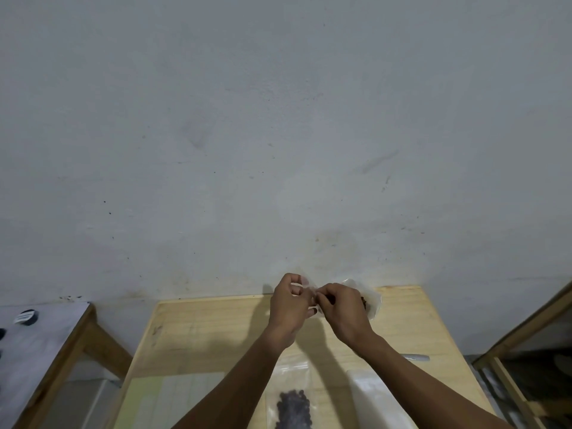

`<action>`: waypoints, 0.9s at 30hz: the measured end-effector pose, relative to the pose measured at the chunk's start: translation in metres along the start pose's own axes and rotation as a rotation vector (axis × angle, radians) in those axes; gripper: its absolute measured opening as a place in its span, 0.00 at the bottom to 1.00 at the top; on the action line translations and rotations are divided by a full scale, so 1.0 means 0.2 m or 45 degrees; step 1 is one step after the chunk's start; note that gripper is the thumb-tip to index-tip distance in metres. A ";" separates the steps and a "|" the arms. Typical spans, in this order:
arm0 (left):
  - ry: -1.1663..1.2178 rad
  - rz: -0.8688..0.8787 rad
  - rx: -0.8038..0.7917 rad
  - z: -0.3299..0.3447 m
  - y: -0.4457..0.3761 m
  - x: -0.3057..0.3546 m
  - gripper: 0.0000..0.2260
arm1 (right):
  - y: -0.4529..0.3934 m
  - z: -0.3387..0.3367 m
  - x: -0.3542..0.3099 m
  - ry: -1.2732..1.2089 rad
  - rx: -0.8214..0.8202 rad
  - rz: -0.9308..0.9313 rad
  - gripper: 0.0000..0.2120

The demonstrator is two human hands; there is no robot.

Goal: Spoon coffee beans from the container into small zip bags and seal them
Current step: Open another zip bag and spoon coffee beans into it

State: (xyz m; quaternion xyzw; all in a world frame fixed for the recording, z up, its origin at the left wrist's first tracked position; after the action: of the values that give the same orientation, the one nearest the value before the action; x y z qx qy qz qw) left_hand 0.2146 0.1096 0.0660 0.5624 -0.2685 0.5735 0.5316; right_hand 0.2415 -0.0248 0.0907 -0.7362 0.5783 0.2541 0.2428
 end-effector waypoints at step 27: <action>-0.554 0.087 -0.268 0.09 -0.02 0.01 0.15 | -0.07 -0.03 0.08 -0.030 -0.025 0.039 0.10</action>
State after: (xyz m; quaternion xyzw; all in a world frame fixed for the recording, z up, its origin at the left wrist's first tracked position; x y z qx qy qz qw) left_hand 0.2244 0.0953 0.0718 0.6048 -0.4541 0.4253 0.4972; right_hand 0.2596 -0.0375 0.0864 -0.7265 0.5841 0.2721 0.2386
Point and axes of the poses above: each hand's wrist, its own y-axis away from the middle knuckle, its own z-axis out of the palm, x = y × z, the point moved 10 cm from there along -y, towards the middle knuckle, and after that the axes turned 14 degrees about y, right-handed, at the moved point
